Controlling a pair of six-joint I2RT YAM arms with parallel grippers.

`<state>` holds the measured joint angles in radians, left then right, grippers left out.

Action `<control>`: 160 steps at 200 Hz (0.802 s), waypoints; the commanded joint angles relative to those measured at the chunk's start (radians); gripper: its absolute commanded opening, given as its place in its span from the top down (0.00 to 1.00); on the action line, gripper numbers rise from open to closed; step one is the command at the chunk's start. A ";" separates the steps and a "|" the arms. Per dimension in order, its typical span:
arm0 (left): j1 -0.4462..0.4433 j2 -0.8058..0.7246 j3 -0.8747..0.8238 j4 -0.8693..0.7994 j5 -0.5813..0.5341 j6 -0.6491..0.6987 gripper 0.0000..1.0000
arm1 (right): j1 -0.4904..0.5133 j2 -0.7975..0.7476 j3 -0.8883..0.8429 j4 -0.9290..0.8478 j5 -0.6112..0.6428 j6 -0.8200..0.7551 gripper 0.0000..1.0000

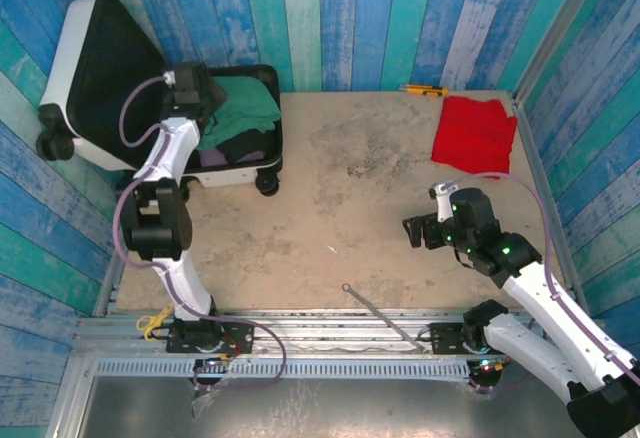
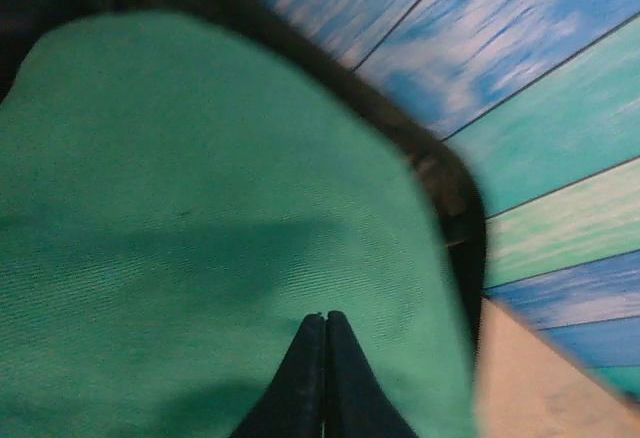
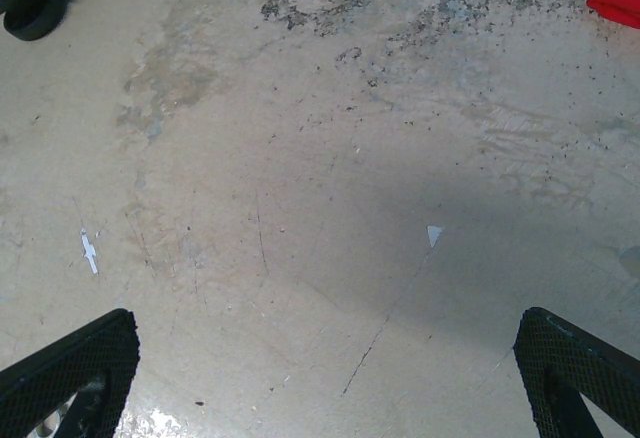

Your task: Pack the luggage

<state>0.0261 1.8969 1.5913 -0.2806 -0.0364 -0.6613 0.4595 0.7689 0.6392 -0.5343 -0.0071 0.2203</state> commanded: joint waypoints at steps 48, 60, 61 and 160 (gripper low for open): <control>0.001 0.003 -0.365 0.043 -0.026 -0.054 1.00 | -0.002 0.002 -0.005 -0.007 0.002 0.007 0.00; 0.009 -0.012 -0.399 0.043 -0.023 -0.053 1.00 | -0.003 0.001 -0.003 -0.010 -0.001 0.007 0.00; 0.010 -0.014 -0.401 0.043 -0.022 -0.053 1.00 | -0.003 0.002 -0.003 -0.010 -0.002 0.007 0.00; -0.047 -0.291 -0.216 0.144 0.083 0.035 0.59 | -0.002 -0.010 -0.005 -0.008 0.010 0.008 0.00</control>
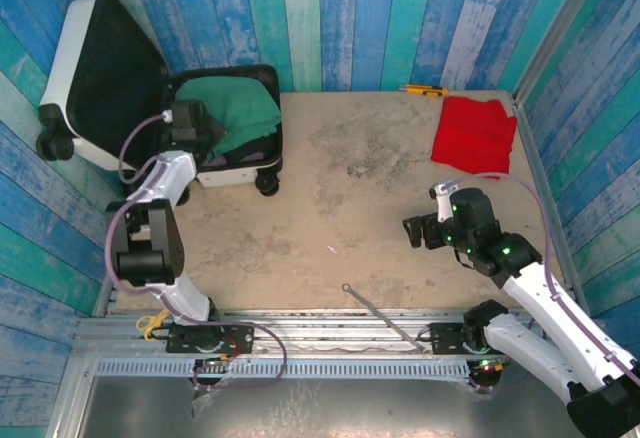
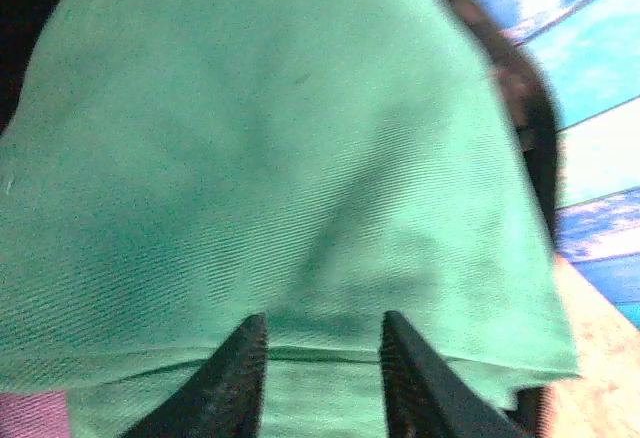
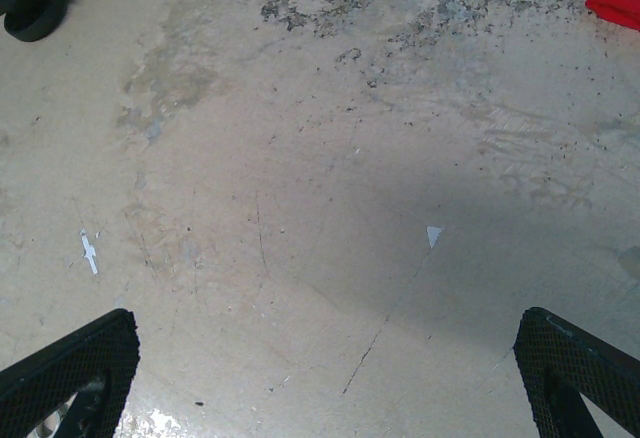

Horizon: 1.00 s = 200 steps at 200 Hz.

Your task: Pack the luggage

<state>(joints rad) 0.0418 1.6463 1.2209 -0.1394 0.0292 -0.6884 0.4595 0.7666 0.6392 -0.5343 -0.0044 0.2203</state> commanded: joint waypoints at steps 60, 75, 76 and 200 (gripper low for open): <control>-0.169 0.311 0.557 -0.109 0.126 0.053 0.63 | -0.003 0.001 -0.002 -0.016 0.014 0.011 0.00; -0.179 0.419 0.645 -0.133 0.145 0.056 0.65 | -0.003 0.001 -0.001 -0.016 0.015 0.011 0.00; -0.180 0.427 0.648 -0.135 0.147 0.057 0.65 | -0.003 0.000 -0.002 -0.016 0.015 0.011 0.00; -0.186 0.642 0.485 -0.315 0.047 0.190 0.81 | -0.003 0.026 0.003 -0.021 0.030 0.011 0.00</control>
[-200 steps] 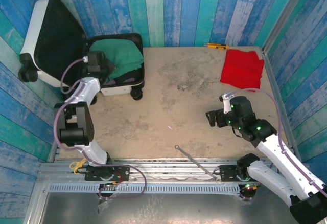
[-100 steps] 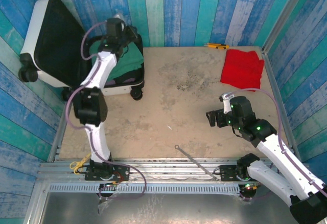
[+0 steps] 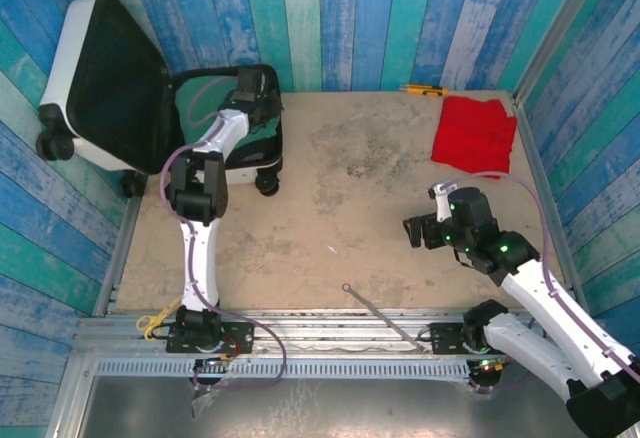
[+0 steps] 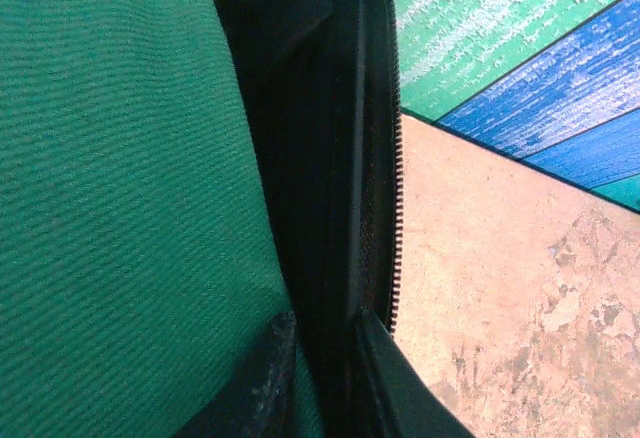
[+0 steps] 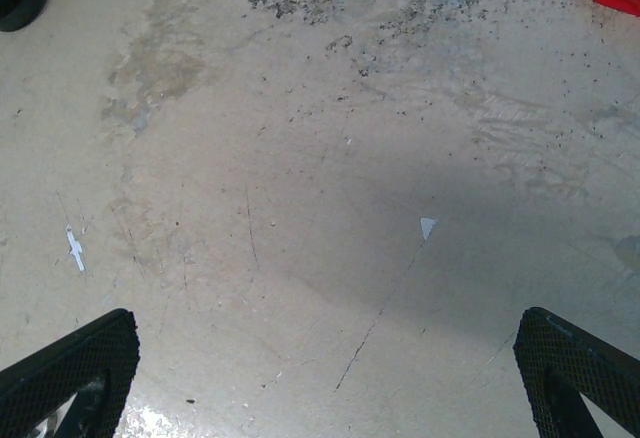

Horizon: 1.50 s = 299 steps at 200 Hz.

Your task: Pack the luggage

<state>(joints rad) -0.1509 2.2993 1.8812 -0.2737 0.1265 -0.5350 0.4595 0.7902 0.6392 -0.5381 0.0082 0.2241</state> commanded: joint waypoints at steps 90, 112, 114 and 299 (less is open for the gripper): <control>0.030 -0.360 -0.673 0.226 0.111 -0.014 0.81 | -0.003 0.009 -0.001 -0.010 0.016 0.006 0.00; 0.030 -0.467 -0.661 0.231 0.068 -0.005 0.80 | -0.003 0.011 -0.001 -0.011 0.018 0.006 0.00; 0.030 -0.476 -0.660 0.230 0.061 -0.005 0.80 | -0.003 0.011 -0.001 -0.012 0.018 0.006 0.00; 0.016 -0.447 -0.519 -0.126 -0.031 -0.005 0.96 | -0.003 -0.020 -0.001 -0.012 0.010 0.008 0.00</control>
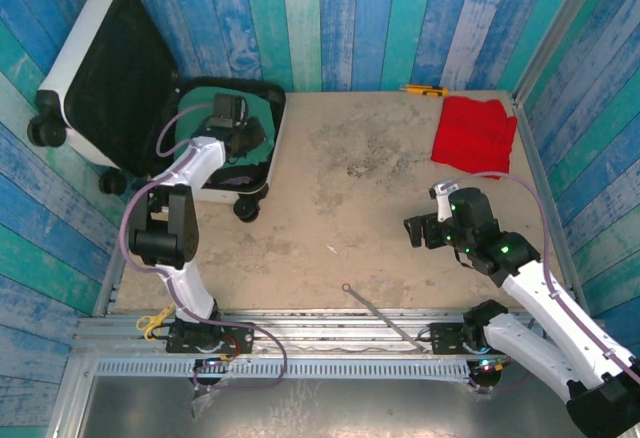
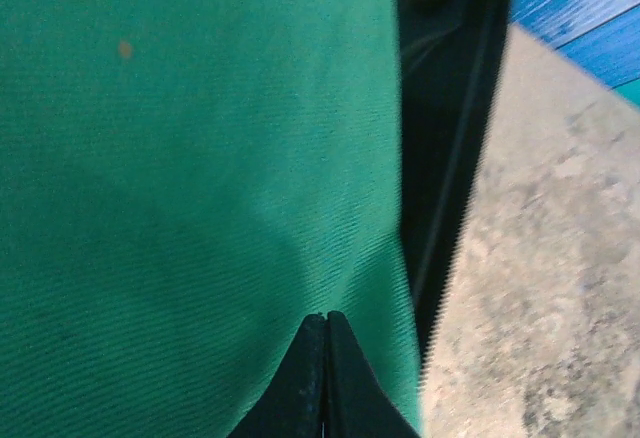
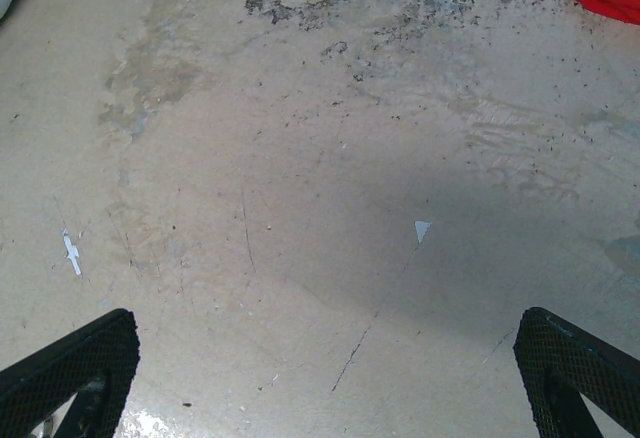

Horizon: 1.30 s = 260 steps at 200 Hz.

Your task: Pack the luggage

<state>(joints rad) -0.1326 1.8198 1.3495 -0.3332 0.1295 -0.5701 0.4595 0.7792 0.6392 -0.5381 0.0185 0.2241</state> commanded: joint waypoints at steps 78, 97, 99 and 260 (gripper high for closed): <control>-0.002 0.041 -0.123 -0.103 -0.183 0.055 1.00 | -0.003 -0.010 -0.003 -0.012 0.004 0.007 0.00; -0.002 0.024 -0.197 -0.043 -0.247 0.058 1.00 | -0.003 -0.009 -0.006 -0.008 0.003 0.008 0.00; -0.002 0.024 -0.203 -0.035 -0.247 0.058 1.00 | -0.003 -0.009 -0.007 -0.007 0.003 0.008 0.00; -0.016 -0.766 -0.481 0.330 -0.017 0.056 0.05 | -0.214 0.498 0.452 -0.030 0.054 0.053 0.00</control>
<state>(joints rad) -0.1429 1.1343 0.9260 -0.0631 0.0696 -0.5209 0.3519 1.0832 0.9726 -0.5888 0.1226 0.2615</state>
